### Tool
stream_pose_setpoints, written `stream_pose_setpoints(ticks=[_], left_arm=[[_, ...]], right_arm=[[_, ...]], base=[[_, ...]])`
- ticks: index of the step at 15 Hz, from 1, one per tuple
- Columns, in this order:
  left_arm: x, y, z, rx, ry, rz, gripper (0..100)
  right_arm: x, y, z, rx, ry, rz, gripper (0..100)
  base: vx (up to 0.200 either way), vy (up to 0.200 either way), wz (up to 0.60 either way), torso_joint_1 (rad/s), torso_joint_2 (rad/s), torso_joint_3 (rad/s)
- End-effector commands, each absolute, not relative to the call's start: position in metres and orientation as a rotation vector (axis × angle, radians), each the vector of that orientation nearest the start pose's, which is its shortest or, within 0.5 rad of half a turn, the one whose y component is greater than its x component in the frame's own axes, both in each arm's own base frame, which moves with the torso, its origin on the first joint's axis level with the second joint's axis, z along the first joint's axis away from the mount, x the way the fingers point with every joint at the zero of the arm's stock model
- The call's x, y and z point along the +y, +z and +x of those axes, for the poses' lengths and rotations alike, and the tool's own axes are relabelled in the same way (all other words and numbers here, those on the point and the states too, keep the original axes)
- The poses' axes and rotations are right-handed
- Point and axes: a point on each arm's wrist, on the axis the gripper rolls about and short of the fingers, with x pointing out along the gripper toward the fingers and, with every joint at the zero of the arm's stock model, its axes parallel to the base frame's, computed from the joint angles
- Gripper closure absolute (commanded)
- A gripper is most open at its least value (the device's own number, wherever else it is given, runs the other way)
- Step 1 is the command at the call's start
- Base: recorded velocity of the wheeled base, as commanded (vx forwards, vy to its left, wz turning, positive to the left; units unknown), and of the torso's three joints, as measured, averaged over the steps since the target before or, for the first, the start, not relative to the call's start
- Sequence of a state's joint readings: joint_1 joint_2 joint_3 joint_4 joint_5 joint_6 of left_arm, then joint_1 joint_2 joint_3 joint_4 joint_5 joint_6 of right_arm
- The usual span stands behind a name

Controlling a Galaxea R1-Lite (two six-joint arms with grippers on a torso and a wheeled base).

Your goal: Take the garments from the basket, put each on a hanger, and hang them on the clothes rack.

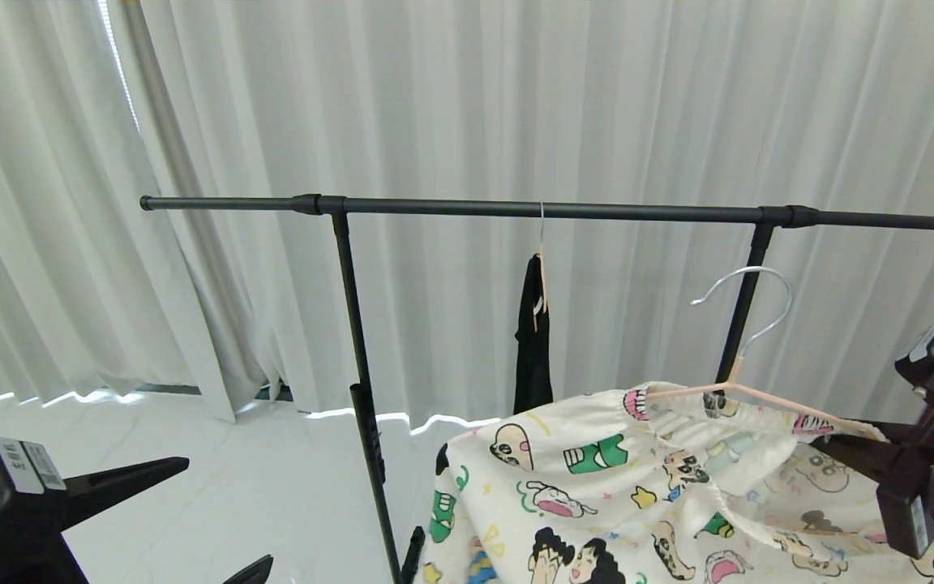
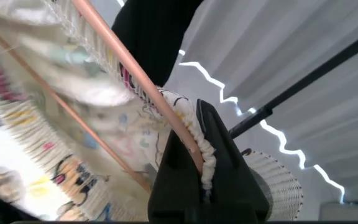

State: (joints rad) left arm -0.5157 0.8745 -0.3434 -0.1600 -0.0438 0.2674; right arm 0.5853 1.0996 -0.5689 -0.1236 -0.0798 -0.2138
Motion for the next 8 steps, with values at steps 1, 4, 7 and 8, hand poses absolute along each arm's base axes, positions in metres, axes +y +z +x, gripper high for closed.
stream_pose_setpoints(ticks=[1,4,7,8], left_arm=[[-0.048,0.175,0.08,0.274,-0.643,0.314,0],[-0.05,0.173,0.083,0.297,-0.636,0.323,0],[-0.05,0.171,0.088,0.326,-0.542,0.345,0],[-0.05,0.17,0.09,0.335,-0.511,0.351,0]], right_arm=[[0.075,0.205,0.123,0.325,0.513,-0.331,100],[0.066,0.203,0.126,0.363,0.425,-0.338,100],[0.05,0.199,0.131,0.422,0.219,-0.352,100],[0.043,0.199,0.134,0.435,0.152,-0.348,100]], base=[[0.0,0.0,0.0,0.0,0.0,0.0],[0.0,0.0,0.0,0.0,0.0,0.0],[0.0,0.0,0.0,0.0,0.0,0.0],[0.0,0.0,0.0,0.0,0.0,0.0]])
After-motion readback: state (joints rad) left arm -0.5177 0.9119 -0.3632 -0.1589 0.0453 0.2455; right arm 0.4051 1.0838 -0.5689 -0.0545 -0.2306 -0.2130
